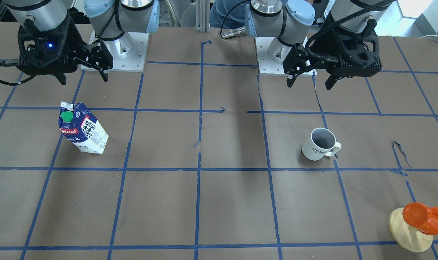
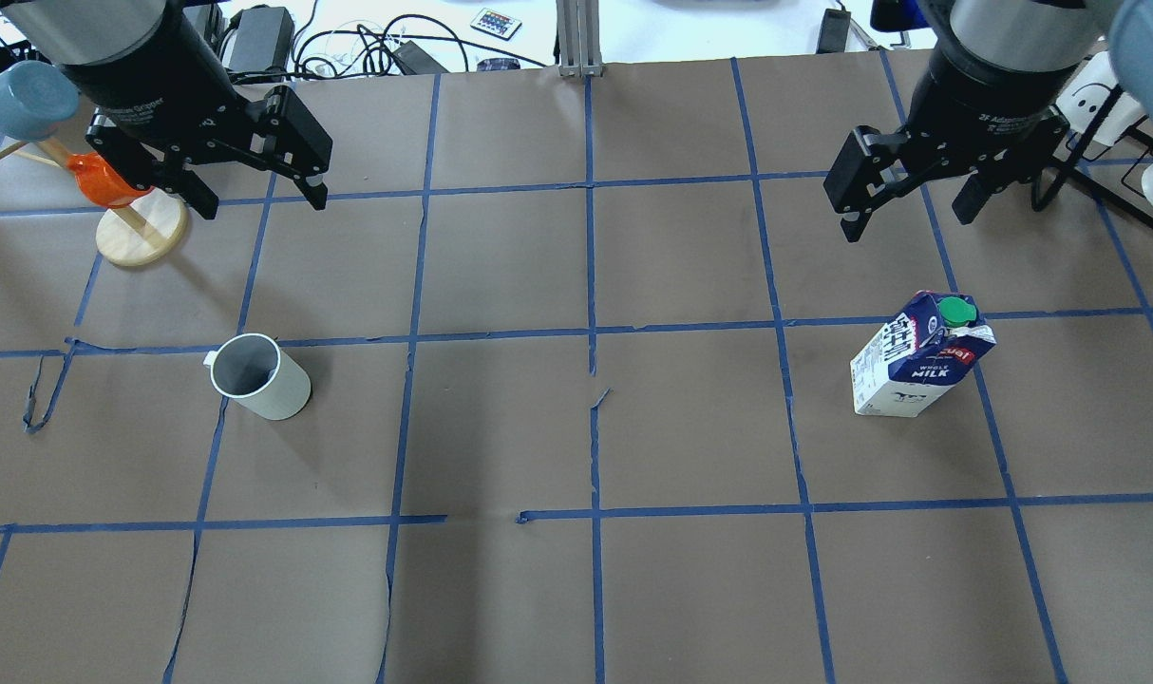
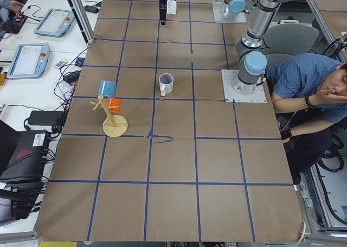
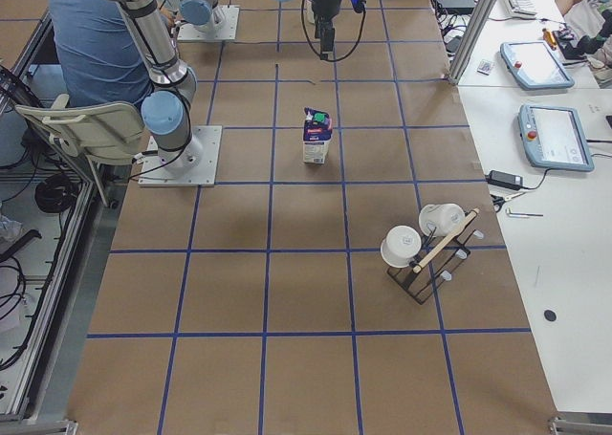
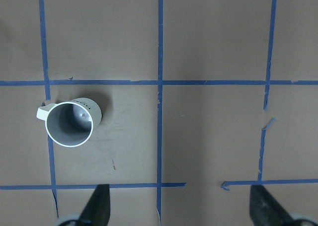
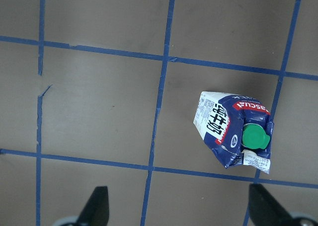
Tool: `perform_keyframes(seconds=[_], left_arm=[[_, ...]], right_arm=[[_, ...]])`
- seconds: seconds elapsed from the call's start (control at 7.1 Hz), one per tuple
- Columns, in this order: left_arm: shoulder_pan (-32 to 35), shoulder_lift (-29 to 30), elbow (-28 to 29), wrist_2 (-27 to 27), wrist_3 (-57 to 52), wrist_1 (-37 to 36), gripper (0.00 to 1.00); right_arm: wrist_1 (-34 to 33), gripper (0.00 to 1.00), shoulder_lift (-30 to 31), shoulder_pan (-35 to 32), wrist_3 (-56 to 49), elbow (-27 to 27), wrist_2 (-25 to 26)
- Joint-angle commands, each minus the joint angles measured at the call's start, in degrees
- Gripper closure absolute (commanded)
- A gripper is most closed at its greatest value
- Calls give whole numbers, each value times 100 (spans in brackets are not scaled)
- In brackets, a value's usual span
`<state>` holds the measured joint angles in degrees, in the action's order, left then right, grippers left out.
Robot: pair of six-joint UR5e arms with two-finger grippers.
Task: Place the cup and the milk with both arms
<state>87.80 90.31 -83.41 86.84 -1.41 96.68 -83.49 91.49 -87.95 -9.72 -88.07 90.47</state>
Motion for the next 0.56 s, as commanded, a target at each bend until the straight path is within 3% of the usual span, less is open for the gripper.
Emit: perform_keyframes(seconds=[0.0,0.42], left_arm=[[0,-5,0,0,0,0,0],[0,30,0,-18,-9,-9,0]], right_arm=[[-9,0,0,5,5,0,-3],[-18,0,-9,14,-12,0,5]])
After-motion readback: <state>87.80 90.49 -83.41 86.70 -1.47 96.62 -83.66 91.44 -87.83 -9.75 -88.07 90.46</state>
